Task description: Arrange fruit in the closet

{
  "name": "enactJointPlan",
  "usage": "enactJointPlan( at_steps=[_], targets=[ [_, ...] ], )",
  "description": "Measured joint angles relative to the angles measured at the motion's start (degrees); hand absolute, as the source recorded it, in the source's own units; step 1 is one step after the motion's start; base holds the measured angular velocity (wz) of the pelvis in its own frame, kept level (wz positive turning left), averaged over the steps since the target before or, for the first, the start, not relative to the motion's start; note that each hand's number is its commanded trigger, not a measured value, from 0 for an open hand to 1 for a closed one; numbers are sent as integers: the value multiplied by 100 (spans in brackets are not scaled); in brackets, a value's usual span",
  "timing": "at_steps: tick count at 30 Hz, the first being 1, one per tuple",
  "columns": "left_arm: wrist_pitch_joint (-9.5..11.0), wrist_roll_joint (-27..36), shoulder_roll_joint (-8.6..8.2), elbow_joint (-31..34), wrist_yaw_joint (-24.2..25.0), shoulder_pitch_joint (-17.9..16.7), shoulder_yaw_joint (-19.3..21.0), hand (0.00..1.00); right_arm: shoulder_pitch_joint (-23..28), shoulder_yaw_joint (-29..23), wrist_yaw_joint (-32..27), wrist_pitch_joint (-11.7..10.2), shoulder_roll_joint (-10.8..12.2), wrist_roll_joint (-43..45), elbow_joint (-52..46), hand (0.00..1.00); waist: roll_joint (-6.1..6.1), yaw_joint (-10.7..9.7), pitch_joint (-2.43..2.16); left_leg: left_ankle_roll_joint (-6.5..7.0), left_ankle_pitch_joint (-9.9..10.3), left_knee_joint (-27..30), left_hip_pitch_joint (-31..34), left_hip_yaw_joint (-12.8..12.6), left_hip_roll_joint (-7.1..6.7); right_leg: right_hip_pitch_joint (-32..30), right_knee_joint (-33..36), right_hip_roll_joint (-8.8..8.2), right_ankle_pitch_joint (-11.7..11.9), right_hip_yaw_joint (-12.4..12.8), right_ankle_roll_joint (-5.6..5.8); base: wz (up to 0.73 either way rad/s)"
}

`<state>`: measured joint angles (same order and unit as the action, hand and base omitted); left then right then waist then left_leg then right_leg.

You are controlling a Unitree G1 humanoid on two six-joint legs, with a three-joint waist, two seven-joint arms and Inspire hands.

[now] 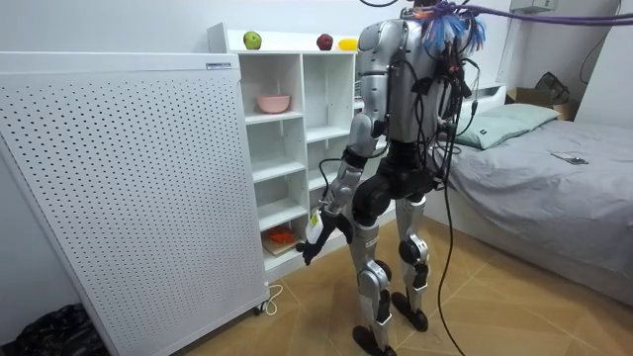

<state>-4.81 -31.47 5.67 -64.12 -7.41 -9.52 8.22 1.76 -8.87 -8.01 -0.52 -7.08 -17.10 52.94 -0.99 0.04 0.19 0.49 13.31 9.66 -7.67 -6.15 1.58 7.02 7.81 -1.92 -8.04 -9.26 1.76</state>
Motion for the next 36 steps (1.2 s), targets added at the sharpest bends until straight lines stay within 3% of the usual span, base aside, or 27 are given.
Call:
enactJointPlan(
  at_steps=[2,6,13,15,18,24,31,36],
  targets=[
    [113,40,3,-2,-4,-19,-24,0,-25,-9,-156,-21,0,50,-729,0,0,34,13,0,0,-3,3,8,-9,-21,-5,7,-6,87,-10,-11],
    [121,51,13,91,-35,-147,-182,0,-73,32,-571,-221,-3,357,-2424,0,23,18,5,4,-3,12,37,17,-19,-82,-7,12,-10,128,-10,-4],
    [158,45,71,223,-104,-320,-293,0,-48,134,-960,-414,-23,869,-4481,0,-108,39,6,5,-5,-14,47,12,-13,-117,11,14,-11,133,-8,0],
    [182,46,71,223,-105,-323,-292,0,-106,153,-1023,-588,-23,873,-4633,0,-147,47,-11,5,-5,-13,45,12,-10,-115,10,14,-11,132,-8,0],
    [240,45,69,225,-104,-314,-289,0,-133,154,-1095,-619,-22,872,-4934,0,-162,69,-21,5,-5,-12,48,10,-10,-116,13,13,-11,142,-8,0],
    [277,23,32,225,-97,-301,-292,0,-203,144,-1355,-835,-62,876,-5654,0,-26,58,-42,6,-6,0,88,37,1,-158,92,17,-11,141,-9,0],
    [287,19,75,240,-106,-212,-418,0,-732,256,-1470,-854,-313,1114,-5665,0,-78,55,-7,9,-16,-3,117,20,-4,-248,193,13,-10,141,-10,-2],
    [284,-9,63,336,-96,-183,-503,0,-1086,285,-1542,-854,-422,1277,-5699,0,-131,205,-20,14,-31,1,107,42,-10,-240,191,12,-10,144,-10,0]
  ],
)
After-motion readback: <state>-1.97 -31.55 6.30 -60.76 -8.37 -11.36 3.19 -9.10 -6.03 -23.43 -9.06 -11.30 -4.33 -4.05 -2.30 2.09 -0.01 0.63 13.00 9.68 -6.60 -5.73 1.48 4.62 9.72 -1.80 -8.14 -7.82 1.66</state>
